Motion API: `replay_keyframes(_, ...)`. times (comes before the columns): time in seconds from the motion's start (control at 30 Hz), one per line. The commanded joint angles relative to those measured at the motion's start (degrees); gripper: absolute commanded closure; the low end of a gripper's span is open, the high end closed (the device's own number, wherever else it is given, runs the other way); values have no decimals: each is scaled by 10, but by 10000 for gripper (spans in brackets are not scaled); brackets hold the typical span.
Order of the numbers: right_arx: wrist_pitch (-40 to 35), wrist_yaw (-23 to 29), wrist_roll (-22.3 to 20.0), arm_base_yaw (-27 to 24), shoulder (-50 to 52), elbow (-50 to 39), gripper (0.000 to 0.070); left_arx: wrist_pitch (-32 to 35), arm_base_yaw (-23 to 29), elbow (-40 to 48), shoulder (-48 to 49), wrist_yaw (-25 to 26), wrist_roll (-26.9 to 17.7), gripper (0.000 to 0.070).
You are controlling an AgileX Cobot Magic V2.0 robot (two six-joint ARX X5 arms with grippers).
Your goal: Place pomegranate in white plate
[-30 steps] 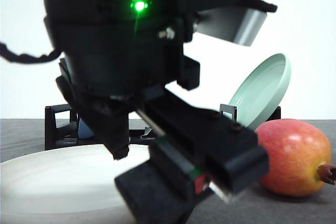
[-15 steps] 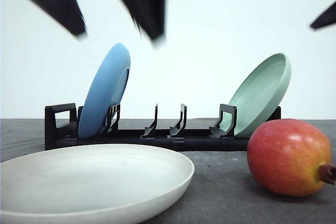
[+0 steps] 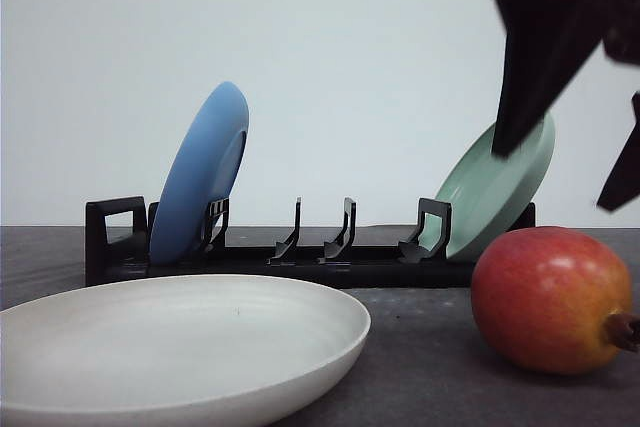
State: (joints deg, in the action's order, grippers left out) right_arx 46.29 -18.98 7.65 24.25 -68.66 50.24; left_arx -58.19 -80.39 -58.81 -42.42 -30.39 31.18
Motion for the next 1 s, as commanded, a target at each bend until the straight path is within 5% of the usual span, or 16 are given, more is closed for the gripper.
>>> replay_keyframes(0.0, -9, 7, -8, 9, -22, 11, 0, -3, -10, -12, 13, 15, 5, 63)
replay_keyframes(0.2, -21, 12, -11, 30, -88, 11, 0, -5, -11, -6, 77, 63, -5, 63)
replay_keyframes(0.67, -24, 11, -7, 49, -180, 11, 0, 3, -11, 12, 153, 60, -49, 63)
replay_keyframes(0.83, -4, 15, -6, 49, -180, 11, 149, 47, -11, 48, 177, 60, -65, 63)
replay_keyframes(0.97, 10, 27, -4, 50, -180, 12, 171, 84, -11, 74, 196, 67, -70, 64)
